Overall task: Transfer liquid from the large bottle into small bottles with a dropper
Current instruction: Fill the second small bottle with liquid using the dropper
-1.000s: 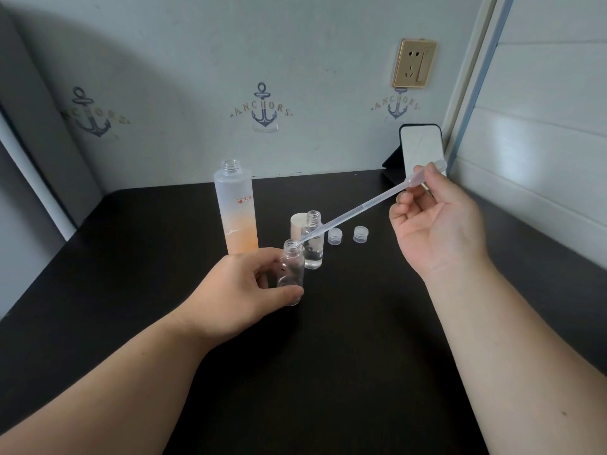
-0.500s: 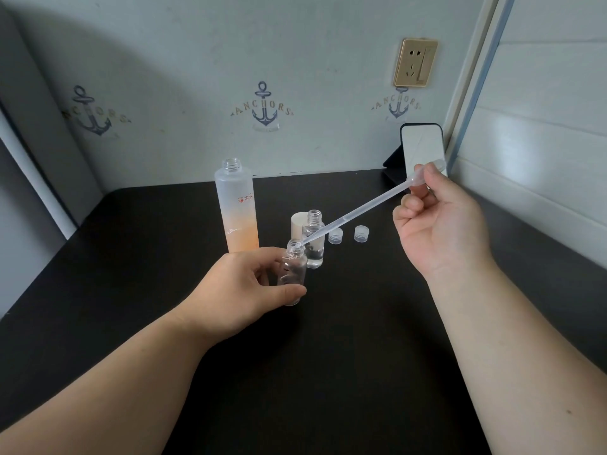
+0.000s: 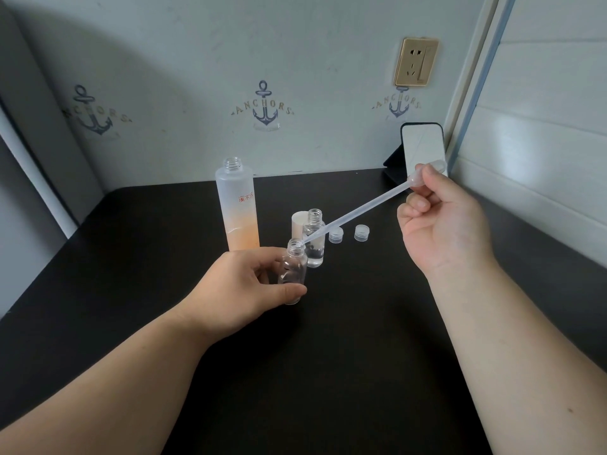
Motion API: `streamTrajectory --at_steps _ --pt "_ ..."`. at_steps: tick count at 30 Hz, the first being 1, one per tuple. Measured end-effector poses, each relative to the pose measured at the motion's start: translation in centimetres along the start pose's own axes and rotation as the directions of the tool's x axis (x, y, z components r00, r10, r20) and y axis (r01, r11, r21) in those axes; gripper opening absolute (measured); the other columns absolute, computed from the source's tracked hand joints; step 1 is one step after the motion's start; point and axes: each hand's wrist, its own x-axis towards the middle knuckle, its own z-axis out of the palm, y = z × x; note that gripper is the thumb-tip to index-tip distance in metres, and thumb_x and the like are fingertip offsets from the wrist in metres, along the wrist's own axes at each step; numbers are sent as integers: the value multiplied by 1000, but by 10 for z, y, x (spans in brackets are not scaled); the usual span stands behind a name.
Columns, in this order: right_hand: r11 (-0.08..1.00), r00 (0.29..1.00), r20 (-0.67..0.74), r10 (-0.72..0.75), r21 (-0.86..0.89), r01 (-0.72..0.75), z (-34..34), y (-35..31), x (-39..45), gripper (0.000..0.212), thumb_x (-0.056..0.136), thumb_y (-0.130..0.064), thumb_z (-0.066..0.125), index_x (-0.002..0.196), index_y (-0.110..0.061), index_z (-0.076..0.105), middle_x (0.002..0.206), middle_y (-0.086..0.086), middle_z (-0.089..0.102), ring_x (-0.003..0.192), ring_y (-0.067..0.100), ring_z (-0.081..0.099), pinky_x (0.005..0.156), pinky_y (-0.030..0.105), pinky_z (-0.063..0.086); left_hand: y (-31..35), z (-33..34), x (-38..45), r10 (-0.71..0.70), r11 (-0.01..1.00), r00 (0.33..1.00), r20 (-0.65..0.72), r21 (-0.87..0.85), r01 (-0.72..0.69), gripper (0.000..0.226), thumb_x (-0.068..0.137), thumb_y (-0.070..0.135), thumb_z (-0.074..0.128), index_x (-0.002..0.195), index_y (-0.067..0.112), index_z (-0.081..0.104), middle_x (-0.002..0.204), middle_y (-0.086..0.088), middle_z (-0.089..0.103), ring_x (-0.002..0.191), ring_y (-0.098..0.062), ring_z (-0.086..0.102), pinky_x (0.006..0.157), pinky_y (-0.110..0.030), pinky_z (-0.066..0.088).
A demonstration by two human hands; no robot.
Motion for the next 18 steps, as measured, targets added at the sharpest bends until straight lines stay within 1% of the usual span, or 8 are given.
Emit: streamTrajectory --at_steps 7,10,14,18 --pt "1000 1000 15 -11 -10 11 0 -1 0 16 94 -7 64 81 -9 74 69 -1 65 48 7 43 50 17 37 2 -1 -1 -6 1000 1000 7 -8 6 30 79 39 82 100 53 68 66 25 63 57 2 52 55 -7 39" --pt "1000 1000 -20 -18 -19 17 1 0 -1 12 93 -8 65 85 -8 73 68 -1 65 49 8 45 51 17 38 3 -1 -1 -11 1000 1000 -1 5 11 31 78 40 84 99 55 67 67 26 63 57 2 53 54 -7 39" --pt "1000 997 -76 9 0 -9 2 0 -1 10 92 -11 67 85 -8 73 69 -1 66 53 10 51 51 20 42 3 -1 -1 -38 999 999 5 36 38 28 72 50 85 93 52 65 69 23 63 61 1 55 56 -10 42" --pt "999 996 -81 29 24 -27 3 -1 -3 15 93 -13 67 81 -7 74 72 1 67 57 12 57 54 21 46 2 -1 1 -59 997 998 19 45 59 33 66 61 82 91 54 62 74 24 63 65 1 58 58 -12 44"
